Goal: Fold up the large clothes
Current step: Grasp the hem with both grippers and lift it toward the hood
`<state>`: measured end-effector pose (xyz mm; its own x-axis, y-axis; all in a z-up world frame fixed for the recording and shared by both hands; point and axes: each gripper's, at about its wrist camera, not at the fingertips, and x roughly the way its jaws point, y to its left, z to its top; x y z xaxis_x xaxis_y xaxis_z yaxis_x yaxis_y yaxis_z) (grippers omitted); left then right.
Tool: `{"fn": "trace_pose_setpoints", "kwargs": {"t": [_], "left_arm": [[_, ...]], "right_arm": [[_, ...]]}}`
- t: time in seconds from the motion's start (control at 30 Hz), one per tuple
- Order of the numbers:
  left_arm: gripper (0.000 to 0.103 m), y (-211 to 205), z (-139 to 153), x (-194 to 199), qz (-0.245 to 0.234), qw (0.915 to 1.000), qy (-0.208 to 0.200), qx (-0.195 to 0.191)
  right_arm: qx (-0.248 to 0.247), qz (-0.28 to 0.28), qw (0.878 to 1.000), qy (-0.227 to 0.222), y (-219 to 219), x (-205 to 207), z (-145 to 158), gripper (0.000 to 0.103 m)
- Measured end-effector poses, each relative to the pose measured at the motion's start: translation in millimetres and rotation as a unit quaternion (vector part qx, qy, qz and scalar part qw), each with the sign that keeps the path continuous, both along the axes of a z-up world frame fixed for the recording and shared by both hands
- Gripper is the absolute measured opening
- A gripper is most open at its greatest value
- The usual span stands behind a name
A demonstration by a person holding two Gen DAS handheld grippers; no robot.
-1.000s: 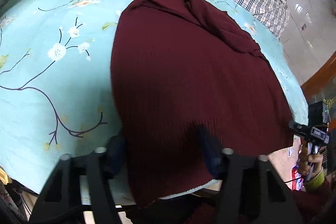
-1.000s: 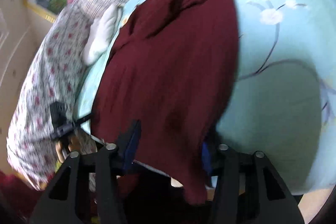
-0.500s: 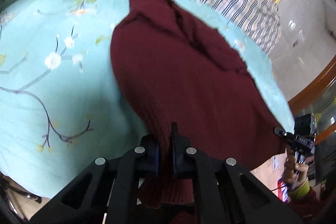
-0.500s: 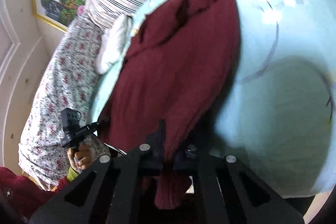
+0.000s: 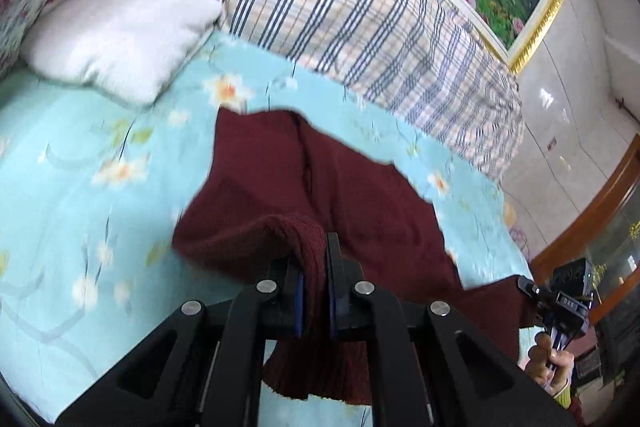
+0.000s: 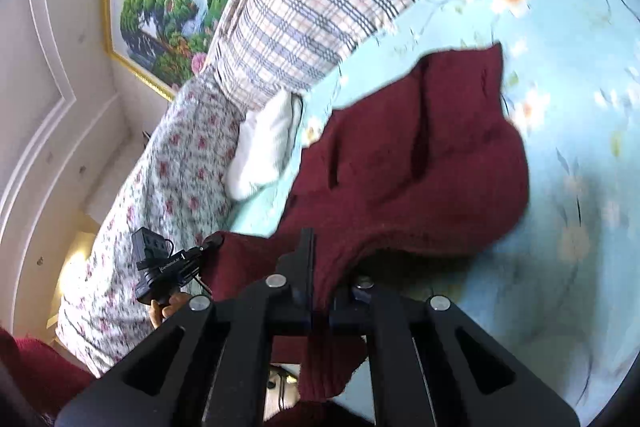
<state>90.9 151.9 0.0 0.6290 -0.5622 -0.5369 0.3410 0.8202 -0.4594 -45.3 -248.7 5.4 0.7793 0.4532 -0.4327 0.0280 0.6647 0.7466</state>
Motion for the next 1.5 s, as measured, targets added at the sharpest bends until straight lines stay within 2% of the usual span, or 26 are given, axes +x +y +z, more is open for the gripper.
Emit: {"fn": "trace_pose_setpoints", "kwargs": {"t": [0.13,0.23,0.33,0.47,0.5,0.57,0.63,0.7,0.73,0.8,0.83,0.9,1.0,1.07,1.13,1.2,1.27,1.33,1.4,1.5], "left_arm": [[0.007,-13,13,55,0.025,0.9997,-0.003,-0.007],[0.007,-27,8,99,0.044,0.9989,0.012,-0.005],[0.007,-42,-18,153,0.071,0.9965,0.042,0.016],[0.007,-54,-70,209,0.097,0.9893,0.100,0.043],[0.007,-55,-85,221,0.101,0.9871,0.116,0.045],[0.008,-55,-97,232,0.098,0.9869,0.123,0.038],[0.009,-53,-96,232,0.092,0.9886,0.115,0.033],[0.013,-50,-85,220,0.080,0.9910,0.103,0.029],[0.013,-49,-80,210,0.075,0.9922,0.095,0.029],[0.021,-50,-68,186,0.055,0.9952,0.075,0.029],[0.022,-53,-64,174,0.042,0.9954,0.082,0.028],[0.023,-68,-62,152,0.002,0.9967,0.079,0.019],[0.023,-106,-72,134,-0.066,0.9934,0.092,0.021],[0.023,-129,-82,134,-0.081,0.9906,0.095,0.057],[0.023,-140,-88,148,-0.068,0.9898,0.084,0.093],[0.025,-137,-89,169,-0.051,0.9902,0.076,0.105],[0.026,-126,-82,194,-0.017,0.9908,0.062,0.119],[0.025,-111,-76,223,0.031,0.9887,0.051,0.137],[0.024,-90,-73,252,0.084,0.9843,0.058,0.144],[0.024,-59,-75,272,0.126,0.9807,0.087,0.122]], "right_arm": [[-0.007,-0.020,1.000,-0.003,-26,44,4,0.005],[0.006,-0.043,0.999,0.009,-52,81,-5,0.005],[0.004,-0.072,0.996,0.045,-78,125,-24,0.005],[-0.001,-0.103,0.987,0.120,-106,174,-72,0.005],[0.002,-0.107,0.985,0.136,-111,182,-83,0.006],[0.015,-0.106,0.980,0.168,-118,193,-111,0.006],[0.034,-0.103,0.978,0.178,-122,196,-124,0.006],[0.043,-0.100,0.980,0.166,-125,190,-119,0.008],[0.045,-0.099,0.980,0.164,-126,186,-115,0.011],[0.035,-0.112,0.982,0.148,-129,172,-101,0.023],[0.021,-0.124,0.983,0.135,-129,163,-89,0.033],[-0.004,-0.127,0.986,0.107,-124,148,-72,0.035],[-0.031,-0.077,0.994,0.071,-93,141,-55,0.035],[-0.060,-0.009,0.994,0.085,-58,154,-61,0.035],[-0.113,0.024,0.987,0.111,-33,171,-71,0.035],[-0.127,0.022,0.984,0.126,-32,189,-82,0.035],[-0.137,-0.014,0.980,0.143,-51,204,-91,0.034],[-0.165,-0.068,0.971,0.160,-79,217,-96,0.032],[-0.152,-0.109,0.968,0.167,-106,223,-102,0.031],[-0.119,-0.151,0.967,0.168,-131,225,-102,0.030]]}}
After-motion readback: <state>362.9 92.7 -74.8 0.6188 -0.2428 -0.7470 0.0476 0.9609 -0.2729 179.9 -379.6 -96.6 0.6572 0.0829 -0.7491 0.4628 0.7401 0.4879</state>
